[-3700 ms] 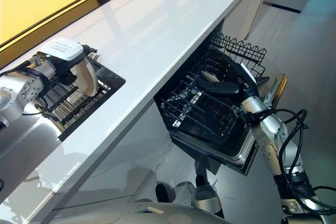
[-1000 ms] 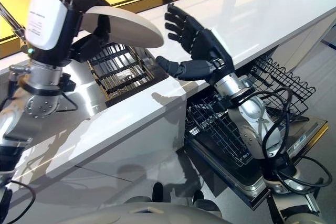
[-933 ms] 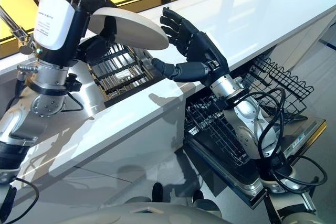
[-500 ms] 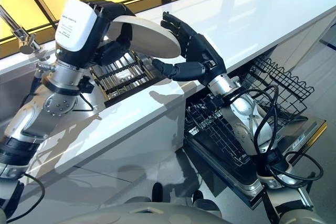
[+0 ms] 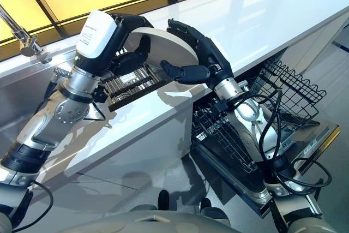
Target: Pick up plates and place into dishwasher.
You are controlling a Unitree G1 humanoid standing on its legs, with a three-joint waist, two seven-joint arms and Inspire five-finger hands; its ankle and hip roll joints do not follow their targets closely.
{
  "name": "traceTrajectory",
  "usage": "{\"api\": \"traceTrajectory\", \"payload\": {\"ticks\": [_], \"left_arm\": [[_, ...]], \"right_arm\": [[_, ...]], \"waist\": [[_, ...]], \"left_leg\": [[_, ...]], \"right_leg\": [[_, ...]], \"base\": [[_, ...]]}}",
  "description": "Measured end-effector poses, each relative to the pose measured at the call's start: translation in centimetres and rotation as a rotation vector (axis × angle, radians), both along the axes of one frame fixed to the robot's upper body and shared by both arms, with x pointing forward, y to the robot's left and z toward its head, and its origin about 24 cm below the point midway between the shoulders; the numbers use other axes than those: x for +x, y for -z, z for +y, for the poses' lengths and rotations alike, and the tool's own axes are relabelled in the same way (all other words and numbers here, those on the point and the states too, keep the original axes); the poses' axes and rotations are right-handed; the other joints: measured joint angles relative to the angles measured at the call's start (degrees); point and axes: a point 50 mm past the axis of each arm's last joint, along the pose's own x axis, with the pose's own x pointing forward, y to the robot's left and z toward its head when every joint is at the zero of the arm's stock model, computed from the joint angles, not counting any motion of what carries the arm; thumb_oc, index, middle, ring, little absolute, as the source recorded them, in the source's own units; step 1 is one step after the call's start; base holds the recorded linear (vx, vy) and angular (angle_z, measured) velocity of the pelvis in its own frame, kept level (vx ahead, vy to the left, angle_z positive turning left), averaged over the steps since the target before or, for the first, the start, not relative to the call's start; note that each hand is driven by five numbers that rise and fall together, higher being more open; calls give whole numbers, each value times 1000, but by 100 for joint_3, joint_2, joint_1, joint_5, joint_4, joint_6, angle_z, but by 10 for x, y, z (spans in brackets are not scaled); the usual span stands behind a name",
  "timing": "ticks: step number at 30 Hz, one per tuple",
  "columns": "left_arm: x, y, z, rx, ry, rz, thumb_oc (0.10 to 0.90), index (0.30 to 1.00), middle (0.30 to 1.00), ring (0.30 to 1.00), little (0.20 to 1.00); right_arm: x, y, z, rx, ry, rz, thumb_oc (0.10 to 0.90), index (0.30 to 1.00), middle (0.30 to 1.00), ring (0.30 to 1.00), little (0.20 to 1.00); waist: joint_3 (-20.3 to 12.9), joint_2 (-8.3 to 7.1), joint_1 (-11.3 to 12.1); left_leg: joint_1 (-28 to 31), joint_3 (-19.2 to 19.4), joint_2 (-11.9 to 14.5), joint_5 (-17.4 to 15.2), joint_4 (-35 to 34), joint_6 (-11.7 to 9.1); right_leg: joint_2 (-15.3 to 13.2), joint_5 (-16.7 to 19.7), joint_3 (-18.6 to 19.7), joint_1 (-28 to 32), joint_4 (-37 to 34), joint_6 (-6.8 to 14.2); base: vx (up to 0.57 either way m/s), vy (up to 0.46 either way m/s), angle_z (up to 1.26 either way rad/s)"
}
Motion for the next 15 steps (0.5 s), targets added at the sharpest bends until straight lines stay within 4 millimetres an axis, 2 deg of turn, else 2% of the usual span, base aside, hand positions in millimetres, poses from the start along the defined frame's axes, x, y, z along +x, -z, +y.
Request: {"api": "traceTrajectory", "payload": {"ticks": [7, 13, 14, 15], "left_arm": [[3, 6, -6, -148, 105, 176, 100, 300, 300, 300, 200], [4, 7, -7, -192, 123, 202, 100, 300, 300, 300, 200], [4, 7, -8, -199, 125, 205, 207, 392, 392, 392, 307], [4, 7, -8, -208, 129, 207, 536, 674, 674, 674, 636]], "right_arm": [[1, -2, -4, -14, 70, -39, 100, 300, 300, 300, 200], [2, -4, -5, -13, 74, -50, 100, 300, 300, 300, 200], [2, -4, -5, -13, 74, -51, 100, 300, 300, 300, 200], [2, -5, -5, -12, 74, -53, 100, 300, 300, 300, 200]], "waist": [[2, 3, 11], [2, 4, -18], [2, 4, -19], [2, 4, -21]], "left_leg": [[0, 3, 1, 0, 0, 0], [4, 6, 2, 0, 0, 1], [8, 6, 1, 0, 0, 1], [10, 6, 1, 0, 0, 1]], "right_leg": [[-6, 0, -1, -1, 0, 0], [-2, 0, 15, -5, 0, 0], [-2, 0, 17, -4, 0, 0], [-2, 0, 19, -4, 0, 0]], "base": [[0, 0, 0], [0, 0, 0], [0, 0, 0], [0, 0, 0]]}}
